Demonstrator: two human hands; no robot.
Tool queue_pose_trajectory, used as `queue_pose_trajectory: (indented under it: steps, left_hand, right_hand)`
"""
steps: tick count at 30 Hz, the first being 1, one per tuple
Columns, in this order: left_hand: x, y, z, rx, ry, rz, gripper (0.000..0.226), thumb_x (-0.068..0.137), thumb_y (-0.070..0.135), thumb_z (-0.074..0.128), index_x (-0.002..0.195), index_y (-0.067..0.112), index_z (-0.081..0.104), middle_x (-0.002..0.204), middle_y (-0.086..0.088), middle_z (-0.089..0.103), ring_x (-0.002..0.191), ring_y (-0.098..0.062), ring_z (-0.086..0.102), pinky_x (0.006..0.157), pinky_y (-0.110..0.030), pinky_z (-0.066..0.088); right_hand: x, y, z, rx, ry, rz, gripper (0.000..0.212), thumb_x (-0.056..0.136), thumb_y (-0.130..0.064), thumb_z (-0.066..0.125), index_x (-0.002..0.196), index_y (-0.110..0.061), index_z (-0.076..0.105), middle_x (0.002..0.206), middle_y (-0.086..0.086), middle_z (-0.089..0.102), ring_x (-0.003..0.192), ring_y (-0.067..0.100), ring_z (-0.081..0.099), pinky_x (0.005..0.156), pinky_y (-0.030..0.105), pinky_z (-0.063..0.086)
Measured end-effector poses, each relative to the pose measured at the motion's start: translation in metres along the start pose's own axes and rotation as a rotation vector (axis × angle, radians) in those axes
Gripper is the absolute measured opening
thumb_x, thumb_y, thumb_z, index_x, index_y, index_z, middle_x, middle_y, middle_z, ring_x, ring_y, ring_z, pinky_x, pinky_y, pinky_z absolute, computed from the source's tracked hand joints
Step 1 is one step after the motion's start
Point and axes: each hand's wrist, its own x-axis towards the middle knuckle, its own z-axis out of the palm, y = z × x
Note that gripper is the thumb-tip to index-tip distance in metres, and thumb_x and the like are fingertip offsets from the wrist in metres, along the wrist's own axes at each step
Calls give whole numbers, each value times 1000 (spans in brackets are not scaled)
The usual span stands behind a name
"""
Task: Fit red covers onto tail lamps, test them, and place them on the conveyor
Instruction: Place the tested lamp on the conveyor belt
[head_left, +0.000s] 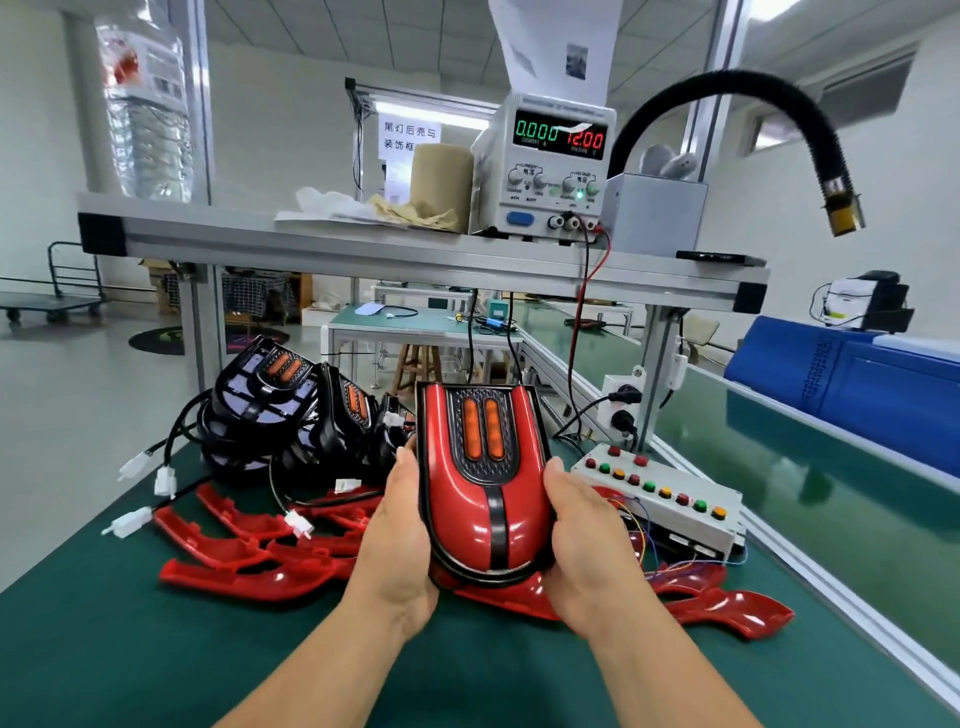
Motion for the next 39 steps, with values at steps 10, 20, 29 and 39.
queue_pose_trajectory:
  steps: [10,20,29,39]
  left_hand:
    - [5,-6,24,-58,-10,-152,44,96,47,45,109,19,76,111,-8,74,100,-24,72,84,-40,53]
    - [4,-28,105,280,49,-99,52,102,42,44,81,5,74,96,-20,74,104,-42,66,92,-53,52]
    - [-8,-79,199,89,-407,-324,26,101,16,48,114,18,71,107,-3,76,94,-14,72,71,-27,57]
    - [51,-117,280,-66,-276,-547,12,97,14,58,93,6,66,72,-7,71,62,-16,67,45,-21,53]
  right_hand:
    - [-28,3,-27,487,-184,134,54,95,-44,38,118,-6,69,123,18,66,111,37,65,85,50,55]
    - [-24,-21,-71,624,198,-137,35,100,-29,44,116,-9,68,108,17,72,95,30,71,79,45,58]
    - [-35,-82,-176,609,621,-406,29,102,-29,46,94,-11,67,77,-2,75,63,14,70,74,39,55]
    - [-25,-128,-239,543,606,-283,28,98,-21,49,112,0,62,105,22,70,86,34,68,62,41,57]
